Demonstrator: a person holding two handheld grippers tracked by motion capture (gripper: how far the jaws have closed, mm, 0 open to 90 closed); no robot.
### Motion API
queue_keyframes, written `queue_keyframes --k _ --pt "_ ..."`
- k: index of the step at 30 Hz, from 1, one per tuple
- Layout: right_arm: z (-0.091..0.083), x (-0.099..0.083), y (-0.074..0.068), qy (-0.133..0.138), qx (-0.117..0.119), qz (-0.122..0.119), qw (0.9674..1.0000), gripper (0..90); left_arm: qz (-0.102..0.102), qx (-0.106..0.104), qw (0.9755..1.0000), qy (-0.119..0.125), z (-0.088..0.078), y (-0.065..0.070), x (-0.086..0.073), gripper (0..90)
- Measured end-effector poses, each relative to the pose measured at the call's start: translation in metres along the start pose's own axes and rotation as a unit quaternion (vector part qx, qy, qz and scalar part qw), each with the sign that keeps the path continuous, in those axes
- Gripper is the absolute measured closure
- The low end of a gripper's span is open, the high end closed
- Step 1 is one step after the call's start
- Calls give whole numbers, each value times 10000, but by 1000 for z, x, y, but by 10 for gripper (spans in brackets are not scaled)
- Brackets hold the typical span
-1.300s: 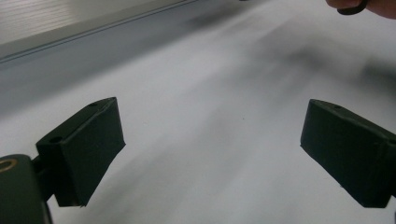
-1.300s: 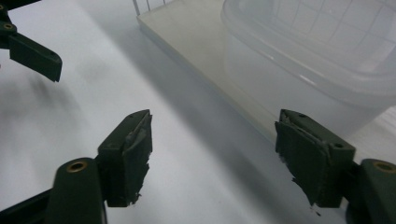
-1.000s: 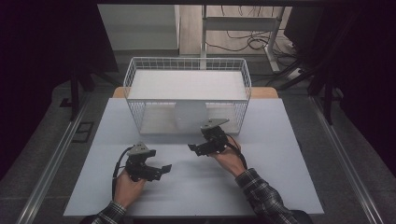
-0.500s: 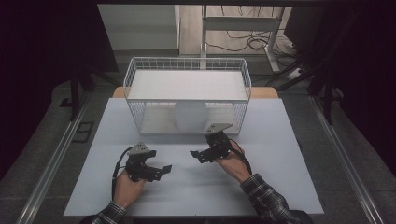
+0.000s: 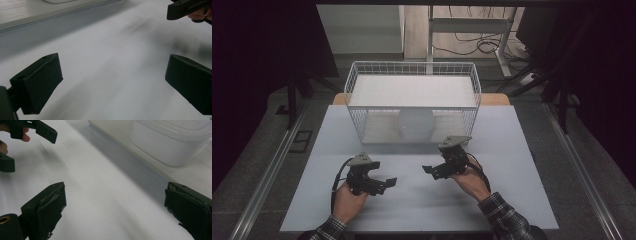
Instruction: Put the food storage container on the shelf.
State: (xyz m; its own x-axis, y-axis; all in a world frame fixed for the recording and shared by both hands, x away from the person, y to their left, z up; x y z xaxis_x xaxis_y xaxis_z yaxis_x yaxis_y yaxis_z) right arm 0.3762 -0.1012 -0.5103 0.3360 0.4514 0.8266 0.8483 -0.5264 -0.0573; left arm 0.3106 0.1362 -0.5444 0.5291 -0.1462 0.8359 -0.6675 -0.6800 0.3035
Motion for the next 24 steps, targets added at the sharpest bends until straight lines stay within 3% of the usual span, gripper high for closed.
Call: queue_keyframes --k 13,24 --pt "-12 -13 -8 36 1 -3 10000 35 3 -43 10000 -4 1 0 -1 11" --pt "-19 -24 -12 -9 -32 -60 10000 32 275 -26 9996 -111 5 6 -4 19"
Point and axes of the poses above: each handheld gripper's, and its own axes: z roughly forward along the jaws, x roughly out of its top, y roughly to its right, the point moved 5 cm from there along z, roughly forward along the jaws, and after that the axes turned 5 degrees about y, right-handed, at the moved point
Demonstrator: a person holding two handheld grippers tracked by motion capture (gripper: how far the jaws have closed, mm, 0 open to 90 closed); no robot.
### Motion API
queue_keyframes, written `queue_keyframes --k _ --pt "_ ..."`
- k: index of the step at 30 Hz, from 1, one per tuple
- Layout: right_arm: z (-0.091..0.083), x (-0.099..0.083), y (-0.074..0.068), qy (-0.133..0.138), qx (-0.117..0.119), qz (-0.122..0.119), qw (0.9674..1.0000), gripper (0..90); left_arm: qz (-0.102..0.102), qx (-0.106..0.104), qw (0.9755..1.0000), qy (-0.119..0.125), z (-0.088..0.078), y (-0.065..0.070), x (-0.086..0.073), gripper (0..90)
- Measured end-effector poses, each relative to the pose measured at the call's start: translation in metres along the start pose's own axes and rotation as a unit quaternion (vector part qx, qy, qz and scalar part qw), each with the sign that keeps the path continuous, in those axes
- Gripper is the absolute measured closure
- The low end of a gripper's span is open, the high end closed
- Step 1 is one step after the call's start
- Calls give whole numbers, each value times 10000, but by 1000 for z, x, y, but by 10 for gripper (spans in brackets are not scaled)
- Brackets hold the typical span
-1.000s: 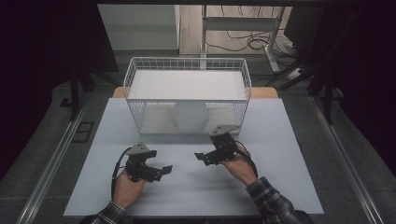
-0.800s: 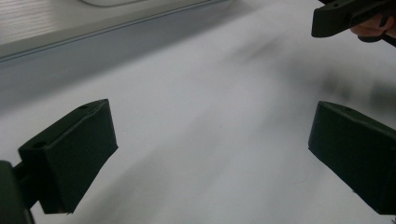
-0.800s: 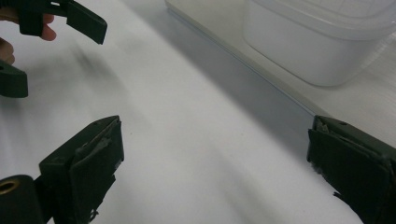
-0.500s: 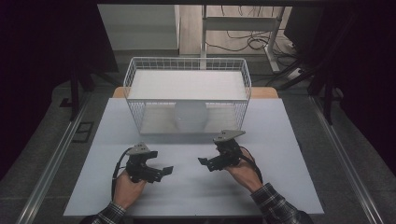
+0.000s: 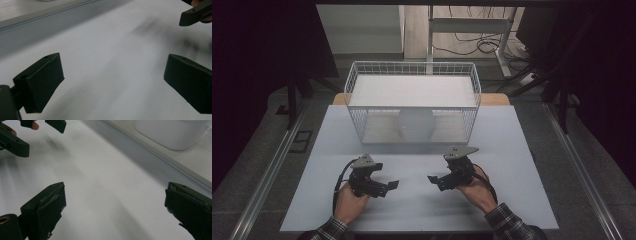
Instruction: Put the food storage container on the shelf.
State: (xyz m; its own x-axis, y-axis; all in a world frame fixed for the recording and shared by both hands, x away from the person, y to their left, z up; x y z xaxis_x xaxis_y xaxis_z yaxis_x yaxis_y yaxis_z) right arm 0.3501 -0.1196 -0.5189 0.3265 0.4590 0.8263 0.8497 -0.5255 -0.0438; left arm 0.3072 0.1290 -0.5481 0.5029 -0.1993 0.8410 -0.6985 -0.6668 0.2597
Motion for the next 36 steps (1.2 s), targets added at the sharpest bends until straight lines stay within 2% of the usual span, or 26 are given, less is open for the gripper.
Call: queue_keyframes --k 6,19,26,36 --pt "-5 -6 0 -27 -26 29 10000 32 168 66 9998 -87 0 2 -4 20" --pt "-22 -18 4 23 -150 44 9999 21 282 166 9994 -79 -11 5 -10 10" --pt "-34 -24 6 62 -227 90 9997 21 363 292 9989 -51 -21 4 -14 2" --pt "-47 -32 9 65 -338 151 9993 21 324 386 9987 -25 -32 5 -21 0"
Point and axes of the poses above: each handheld gripper's, and its own axes: z roughly forward along the jaws, x roughly out of its top, y roughly to its right, the point moved 5 cm from there along z, roughly forward along the jaws, and after that the axes turned 5 degrees about y, right-handed, at the moved point
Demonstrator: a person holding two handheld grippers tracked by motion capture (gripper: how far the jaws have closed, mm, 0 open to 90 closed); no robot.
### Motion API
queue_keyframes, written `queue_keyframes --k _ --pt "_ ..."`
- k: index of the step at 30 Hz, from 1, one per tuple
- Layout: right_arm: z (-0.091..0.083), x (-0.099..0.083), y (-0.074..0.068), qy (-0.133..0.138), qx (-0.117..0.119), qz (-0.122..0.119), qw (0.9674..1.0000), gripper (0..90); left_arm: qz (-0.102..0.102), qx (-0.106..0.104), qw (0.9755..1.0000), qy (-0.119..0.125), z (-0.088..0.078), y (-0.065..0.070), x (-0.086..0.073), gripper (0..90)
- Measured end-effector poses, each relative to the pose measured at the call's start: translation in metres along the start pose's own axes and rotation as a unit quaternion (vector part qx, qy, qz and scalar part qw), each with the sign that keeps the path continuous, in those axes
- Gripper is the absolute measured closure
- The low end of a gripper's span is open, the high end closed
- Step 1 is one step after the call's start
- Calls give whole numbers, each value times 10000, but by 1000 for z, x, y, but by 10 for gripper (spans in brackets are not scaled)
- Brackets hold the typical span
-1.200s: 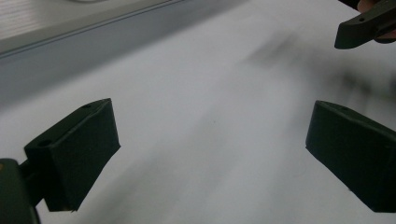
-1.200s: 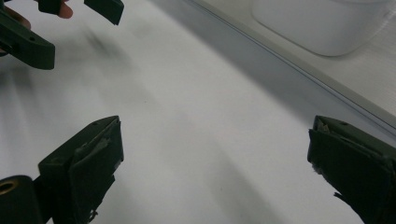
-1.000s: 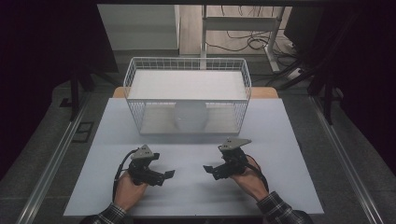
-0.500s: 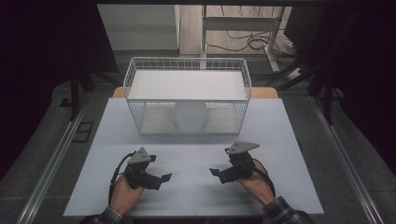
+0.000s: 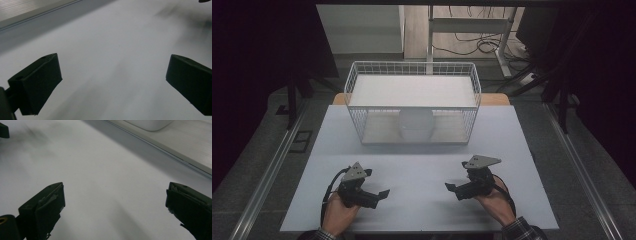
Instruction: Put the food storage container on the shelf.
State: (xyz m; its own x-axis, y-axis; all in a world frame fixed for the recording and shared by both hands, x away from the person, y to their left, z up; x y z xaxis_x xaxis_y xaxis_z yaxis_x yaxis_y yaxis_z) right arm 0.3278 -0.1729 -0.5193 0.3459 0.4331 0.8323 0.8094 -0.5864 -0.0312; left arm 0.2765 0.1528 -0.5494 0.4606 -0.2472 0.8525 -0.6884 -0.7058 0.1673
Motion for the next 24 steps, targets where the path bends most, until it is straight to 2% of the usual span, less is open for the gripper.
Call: queue_keyframes --k 8,16,24 --pt "-15 -9 7 15 -123 148 9998 21 -14 97 10000 14 -11 1 -6 0" --pt "-30 -18 14 43 -289 279 9992 21 -120 300 9994 92 -29 -3 -15 1" --pt "-45 -29 20 66 -444 410 9982 11 -185 399 9989 139 -41 -4 -22 2"
Point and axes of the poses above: each handheld gripper's, and its own axes: z roughly forward along the jaws, x roughly out of its top, y roughly to its right, the point moved 5 cm from there along z, roughly forward along the jaws, and after that the axes turned 5 degrees about y, right-handed, at the moved point
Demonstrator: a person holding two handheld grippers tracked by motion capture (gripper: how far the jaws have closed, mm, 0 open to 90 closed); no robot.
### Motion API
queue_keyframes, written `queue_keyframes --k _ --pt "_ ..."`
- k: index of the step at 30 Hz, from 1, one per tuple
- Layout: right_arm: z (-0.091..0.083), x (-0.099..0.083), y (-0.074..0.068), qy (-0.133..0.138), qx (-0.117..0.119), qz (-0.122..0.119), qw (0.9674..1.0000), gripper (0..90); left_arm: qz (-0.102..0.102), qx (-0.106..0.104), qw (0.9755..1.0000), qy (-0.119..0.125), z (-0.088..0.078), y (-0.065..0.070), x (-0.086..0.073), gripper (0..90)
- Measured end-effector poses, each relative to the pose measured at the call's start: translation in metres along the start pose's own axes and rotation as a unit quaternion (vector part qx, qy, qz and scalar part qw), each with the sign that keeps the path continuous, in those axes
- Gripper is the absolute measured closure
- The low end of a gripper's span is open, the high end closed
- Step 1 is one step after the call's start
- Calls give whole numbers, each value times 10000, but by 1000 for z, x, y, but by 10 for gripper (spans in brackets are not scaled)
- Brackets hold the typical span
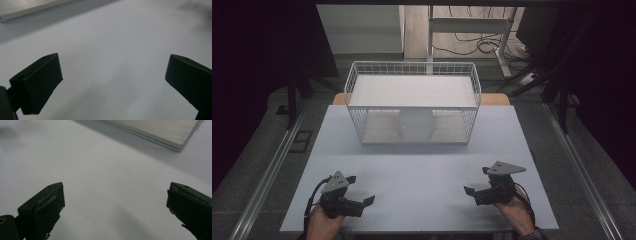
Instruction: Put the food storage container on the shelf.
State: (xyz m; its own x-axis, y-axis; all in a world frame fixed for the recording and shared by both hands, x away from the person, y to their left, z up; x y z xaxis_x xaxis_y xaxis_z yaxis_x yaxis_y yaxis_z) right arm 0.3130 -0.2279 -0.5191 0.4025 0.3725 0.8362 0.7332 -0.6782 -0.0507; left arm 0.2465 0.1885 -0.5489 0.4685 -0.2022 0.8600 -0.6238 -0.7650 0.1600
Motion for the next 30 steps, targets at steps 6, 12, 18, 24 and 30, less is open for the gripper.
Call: queue_keyframes --k 6,12,18,24,30 --pt "-10 -10 4 -44 -129 83 9999 3 -15 67 10000 23 -5 -1 -6 1" --pt "-16 -20 6 -108 -224 160 9996 0 -74 62 9999 31 -7 -1 -10 0" --pt "-21 -34 7 -351 -299 230 9987 0 -135 32 9999 0 -8 -1 -14 0" --pt "-21 -36 6 -370 -342 243 9984 0 -151 2 9999 44 -9 -2 -14 10" --pt "-20 -37 7 -403 -311 252 9984 0 -217 -56 9997 -29 -8 -1 -14 29"
Point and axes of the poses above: each handheld gripper's, and its own axes: z roughly forward along the jaws, x roughly out of its top, y roughly to its right, the point moved 5 cm from there along z, roughly forward along the jaws, and after that the axes turned 5 degrees about y, right-handed, at the moved point
